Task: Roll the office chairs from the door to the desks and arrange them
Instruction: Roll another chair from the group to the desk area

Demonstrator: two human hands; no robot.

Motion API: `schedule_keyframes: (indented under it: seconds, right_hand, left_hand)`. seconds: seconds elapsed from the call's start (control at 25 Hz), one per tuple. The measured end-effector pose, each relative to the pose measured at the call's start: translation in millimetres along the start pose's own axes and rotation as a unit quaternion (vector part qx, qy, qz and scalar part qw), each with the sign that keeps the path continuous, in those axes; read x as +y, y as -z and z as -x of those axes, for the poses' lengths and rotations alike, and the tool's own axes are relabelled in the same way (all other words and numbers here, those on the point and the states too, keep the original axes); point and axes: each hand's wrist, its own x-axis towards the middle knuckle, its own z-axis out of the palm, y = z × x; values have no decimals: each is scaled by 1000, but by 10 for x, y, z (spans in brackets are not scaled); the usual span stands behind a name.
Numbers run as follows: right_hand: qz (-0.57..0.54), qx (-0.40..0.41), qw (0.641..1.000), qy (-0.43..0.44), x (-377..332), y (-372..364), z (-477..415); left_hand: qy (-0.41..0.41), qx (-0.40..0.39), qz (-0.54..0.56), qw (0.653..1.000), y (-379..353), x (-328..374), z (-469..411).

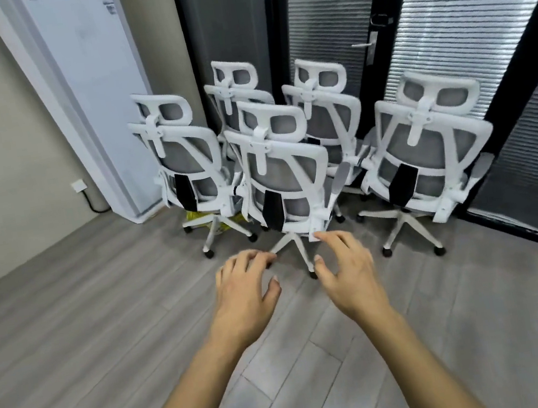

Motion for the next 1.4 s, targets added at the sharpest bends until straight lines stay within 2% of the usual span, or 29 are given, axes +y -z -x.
schedule_keyframes:
  seconds: [0.24,0.44,0.72,0.88,1.04,1.16,1.28,1.4]
  right_hand:
    - [-14,-14,1000,7,265,-741,-1968]
    - [5,-5,999,-43,568,-1349,-3264]
    - [37,22,993,-113,1110,-2009,-4577]
    - [56,20,988,-144,1591,-2430,-5271]
    - [141,-15,973,-183,1970,-2761,-5625]
    - [179,-1,963,-203,2072,-2877,-5602]
    - [199,36,952,-230,1997,-2945,-5574]
    - [214,29,940,-265,1777,-3001,-5404]
  left_hand:
    - [47,13,0,999,-190,-918,-1748]
    - [38,0,18,999,-471,-1627,-3227]
    - [-30,-73,12,997,-918,-2228,-5032]
    - [-35,-108,-22,993,-1288,-2589,-5997]
    - [-38,-141,-69,987,-1637,-2953,-6653]
    - [-45,-161,-90,982,-1820,-3247,-6874]
    - [-81,-131,-72,985,-1944,-3471,-6973]
    - [-108,-132,-29,985,-1998,-3631,-7056]
